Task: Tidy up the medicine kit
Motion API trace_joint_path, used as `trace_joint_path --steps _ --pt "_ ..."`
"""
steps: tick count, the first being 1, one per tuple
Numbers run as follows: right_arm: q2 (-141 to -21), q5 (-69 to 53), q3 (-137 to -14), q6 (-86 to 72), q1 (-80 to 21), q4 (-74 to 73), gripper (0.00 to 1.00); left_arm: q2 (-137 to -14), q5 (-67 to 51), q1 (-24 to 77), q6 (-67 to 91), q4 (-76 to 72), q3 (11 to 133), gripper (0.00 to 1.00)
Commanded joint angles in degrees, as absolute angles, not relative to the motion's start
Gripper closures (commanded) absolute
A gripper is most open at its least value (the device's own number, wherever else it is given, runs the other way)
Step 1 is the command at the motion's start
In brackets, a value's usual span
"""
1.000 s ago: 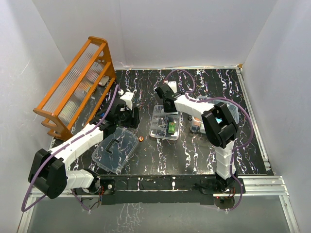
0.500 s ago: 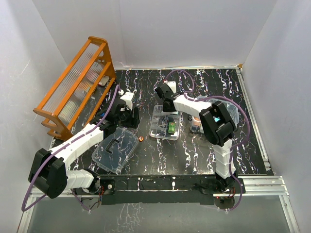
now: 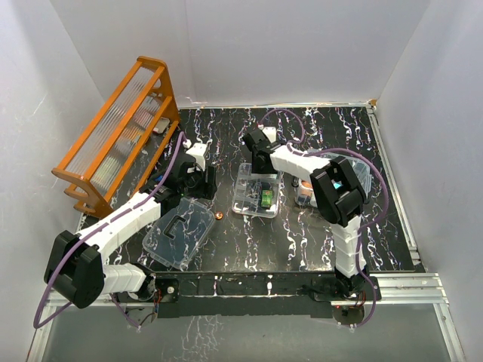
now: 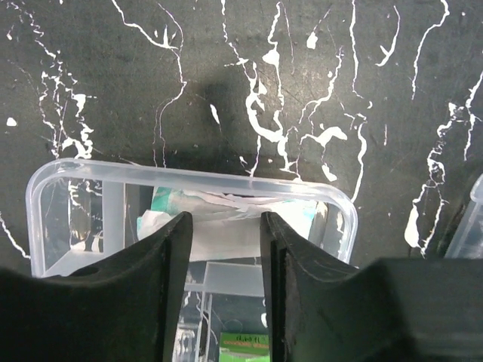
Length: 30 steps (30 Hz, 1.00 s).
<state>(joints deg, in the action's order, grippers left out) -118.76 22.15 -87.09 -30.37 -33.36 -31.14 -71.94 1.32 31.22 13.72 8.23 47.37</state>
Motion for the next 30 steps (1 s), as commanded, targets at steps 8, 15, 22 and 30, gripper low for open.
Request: trace_joint_path --steps 8,15,22,30 --pt "-106.4 16.7 -87.6 -31.1 -34.9 -35.6 0.53 -66.4 12.2 30.9 21.4 11.9 49.4 0.38" --pt "-100.1 15.3 -81.4 -30.2 -40.9 -35.3 0.49 -56.4 22.5 30.8 24.6 15.1 51.3 0.38" --pt "-96.6 17.0 -78.0 -33.7 -52.6 -34.4 0.48 -45.3 27.1 30.7 21.4 13.6 53.4 0.32" --pt "-103.8 19.8 -78.3 -35.7 -61.0 -34.3 0.55 -43.8 24.7 30.6 17.0 18.8 59.4 0.28"
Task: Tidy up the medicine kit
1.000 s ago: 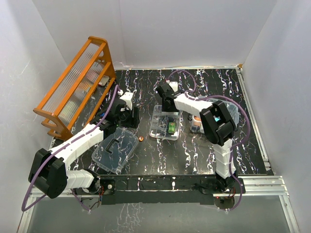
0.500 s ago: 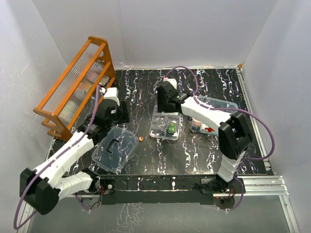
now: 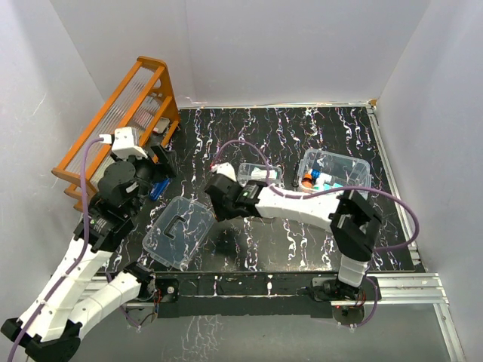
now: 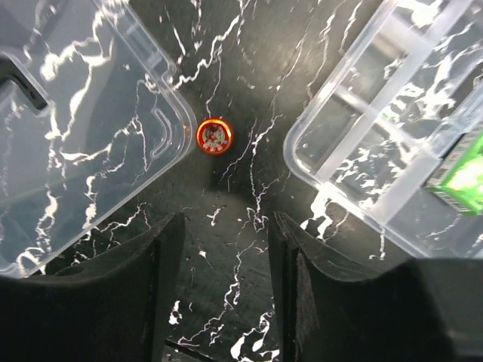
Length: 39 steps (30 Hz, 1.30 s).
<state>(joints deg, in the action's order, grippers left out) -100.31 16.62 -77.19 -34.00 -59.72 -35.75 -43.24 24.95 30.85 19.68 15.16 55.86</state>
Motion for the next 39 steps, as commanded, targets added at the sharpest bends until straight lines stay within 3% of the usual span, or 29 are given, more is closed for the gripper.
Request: trace_joint_path --steps 1,24,35,39 --pt "-104.6 19.9 -78.8 -35.6 -61.3 -34.2 0.57 -44.0 24.4 30.7 16.9 19.2 59.8 0.28" --pt "-117.9 23.6 -83.3 -32.5 -61.5 -28.4 0.59 -44.8 26.6 30.7 20.0 22.9 61.8 0.26" --pt "-119.5 22.1 -80.7 -34.8 -60.8 -26.9 0.69 -43.6 25.8 30.7 19.7 21.4 60.1 0.26" --pt "-119.0 22.6 -80.6 -34.9 -60.7 -27.1 0.78 -43.9 25.8 30.6 19.8 21.3 59.9 0.26"
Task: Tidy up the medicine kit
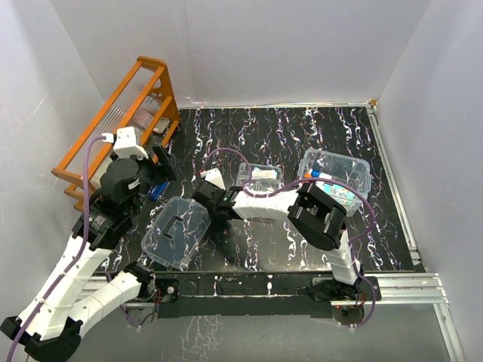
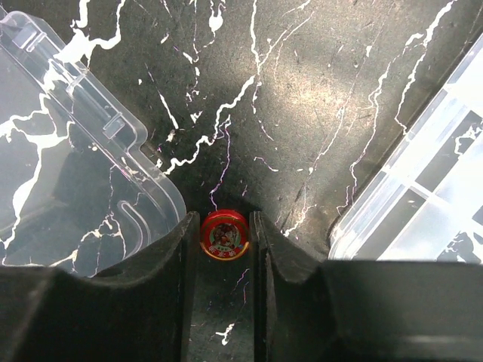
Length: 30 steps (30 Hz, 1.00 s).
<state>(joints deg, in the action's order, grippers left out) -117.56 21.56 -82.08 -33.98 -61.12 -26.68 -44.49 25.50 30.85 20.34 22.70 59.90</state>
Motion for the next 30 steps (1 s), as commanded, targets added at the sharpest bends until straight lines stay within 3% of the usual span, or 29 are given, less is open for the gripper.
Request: trace_joint_path --steps 1,16,30 --pt "-118.7 22.8 -80.8 -34.9 -60.7 -27.4 0.78 -44.1 25.9 30.6 19.8 21.3 59.9 0.26" --pt "-109.8 26.0 -85.1 -34.4 -58.6 -29.7 0.78 -45.2 26.7 30.6 20.1 21.8 59.6 0.25" --pt "-107.9 27.6 -82.8 -36.0 -47.6 -27.8 0.77 -44.6 29.3 30.7 25.5 23.7 56.8 0.25"
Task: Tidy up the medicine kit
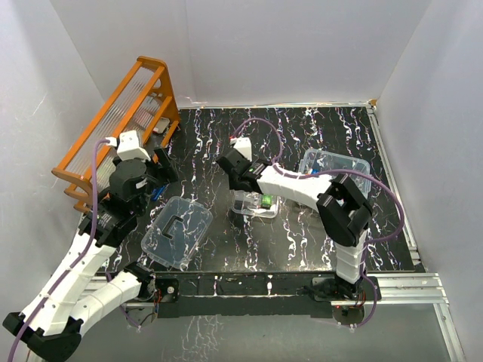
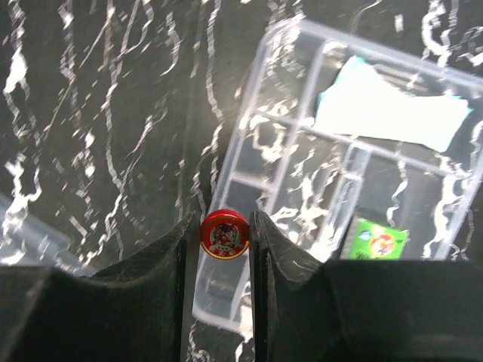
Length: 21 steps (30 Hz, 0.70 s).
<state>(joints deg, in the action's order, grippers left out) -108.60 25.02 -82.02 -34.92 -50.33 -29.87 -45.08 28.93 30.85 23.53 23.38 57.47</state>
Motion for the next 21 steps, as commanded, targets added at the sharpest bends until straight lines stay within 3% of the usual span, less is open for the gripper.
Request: trace_joint_path --steps 1,21 --pt "-108.3 27.7 -83.0 -36.0 -47.0 -27.5 0.77 -44.6 29.1 30.7 25.6 23.6 56.7 0.25" --pt "-114.2 24.3 -87.4 -32.3 -44.4 -25.0 0.77 -45.9 28.6 30.6 25.8 23.6 56.4 0.25"
